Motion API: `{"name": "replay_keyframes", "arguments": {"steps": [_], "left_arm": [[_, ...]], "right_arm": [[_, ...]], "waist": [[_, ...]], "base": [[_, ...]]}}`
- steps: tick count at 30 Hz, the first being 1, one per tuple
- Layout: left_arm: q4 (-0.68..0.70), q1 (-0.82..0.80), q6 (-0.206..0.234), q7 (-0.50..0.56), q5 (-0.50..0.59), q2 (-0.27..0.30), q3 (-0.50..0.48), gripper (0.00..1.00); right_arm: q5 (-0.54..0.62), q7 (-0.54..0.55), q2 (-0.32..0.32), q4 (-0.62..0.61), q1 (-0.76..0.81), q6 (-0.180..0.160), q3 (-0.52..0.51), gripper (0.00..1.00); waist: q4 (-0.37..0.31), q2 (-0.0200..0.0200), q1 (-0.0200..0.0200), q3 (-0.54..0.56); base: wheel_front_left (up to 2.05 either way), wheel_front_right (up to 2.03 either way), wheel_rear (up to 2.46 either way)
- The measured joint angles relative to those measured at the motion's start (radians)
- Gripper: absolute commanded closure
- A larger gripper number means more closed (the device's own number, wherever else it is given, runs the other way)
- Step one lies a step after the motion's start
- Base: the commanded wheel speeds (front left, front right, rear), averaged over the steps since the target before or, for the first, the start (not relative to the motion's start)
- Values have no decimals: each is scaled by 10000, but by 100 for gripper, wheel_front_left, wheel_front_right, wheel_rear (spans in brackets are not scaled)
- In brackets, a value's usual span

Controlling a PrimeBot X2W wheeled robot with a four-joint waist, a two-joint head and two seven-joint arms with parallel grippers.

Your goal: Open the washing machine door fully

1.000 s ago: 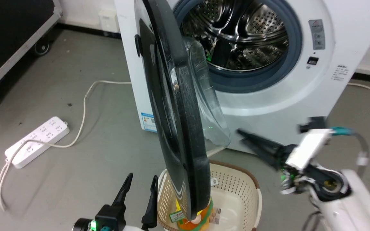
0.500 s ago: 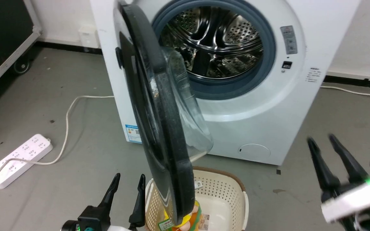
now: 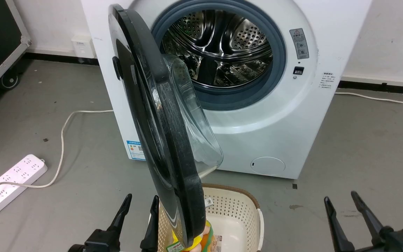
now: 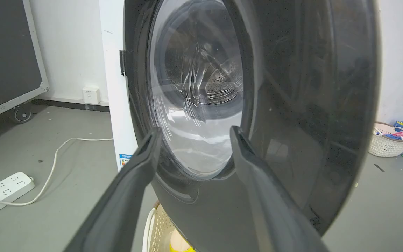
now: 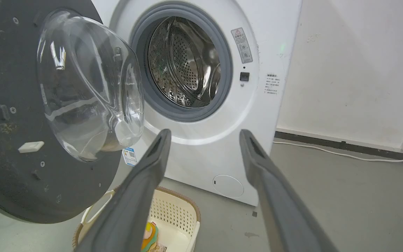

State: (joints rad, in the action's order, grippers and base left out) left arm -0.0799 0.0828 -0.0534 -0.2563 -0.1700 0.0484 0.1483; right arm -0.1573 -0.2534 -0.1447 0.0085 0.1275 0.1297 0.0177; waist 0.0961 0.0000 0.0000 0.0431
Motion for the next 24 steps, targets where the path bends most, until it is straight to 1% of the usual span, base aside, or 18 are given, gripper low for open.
{"name": "replay_keyframes", "arguments": {"steps": [2,6,7,8,9,12,13,15,17,18,19,20,21,22,24], "left_arm": [[0,1,2,0,-2,0,29,0],[-2,1,4,0,-2,0,102,0],[-17,-4,4,0,-2,0,134,16],[-23,-7,4,0,-2,0,136,16],[-23,-7,4,0,-2,0,136,100],[318,-37,36,0,-6,0,21,100],[771,-103,159,0,-6,0,-82,100],[1035,-167,219,0,2,0,-136,100],[1764,-400,397,-2,59,-2,-330,100],[2608,-697,616,-2,10,2,-397,100],[2608,-697,616,-2,10,2,-397,100],[3375,-973,729,-4,8,2,-393,100],[3375,-973,729,-4,8,2,-393,100],[4002,-1228,782,-8,61,2,-328,100],[4238,-1346,803,-12,96,-2,-290,100]], "right_arm": [[209,-15,226,25,159,0,-142,0],[293,-36,399,79,176,0,-274,0],[295,-36,456,90,175,0,-314,0],[293,-36,481,96,174,0,-307,0],[293,-36,481,96,174,0,-307,0],[290,-36,516,102,152,0,-314,0],[267,-36,531,96,149,0,-357,0],[257,-38,537,92,144,0,-378,0],[257,-38,546,92,115,0,-403,0],[255,-38,560,90,99,0,-424,0],[255,-38,560,90,99,0,-424,0],[253,-38,581,88,97,0,-445,0],[253,-38,581,88,97,0,-445,0],[245,-38,598,90,97,0,-468,0],[245,-38,604,90,97,0,-470,0]], "waist": [[4,0,-1,-10],[38,0,-1,-59],[55,0,0,-96],[60,0,0,-111],[60,0,0,-111],[64,0,0,-161],[73,0,0,-177],[78,0,0,-181],[81,0,0,-186],[75,0,0,-182],[75,0,0,-182],[78,0,0,-173],[78,0,0,-173],[89,0,0,-155],[97,0,0,-146]], "base": [[0,0,0],[0,0,0],[0,0,0],[0,0,0],[0,0,0],[0,0,0],[0,0,0],[0,0,0],[0,0,0],[0,0,0],[0,0,0],[0,0,0],[0,0,0],[0,0,0],[0,0,0]]}}
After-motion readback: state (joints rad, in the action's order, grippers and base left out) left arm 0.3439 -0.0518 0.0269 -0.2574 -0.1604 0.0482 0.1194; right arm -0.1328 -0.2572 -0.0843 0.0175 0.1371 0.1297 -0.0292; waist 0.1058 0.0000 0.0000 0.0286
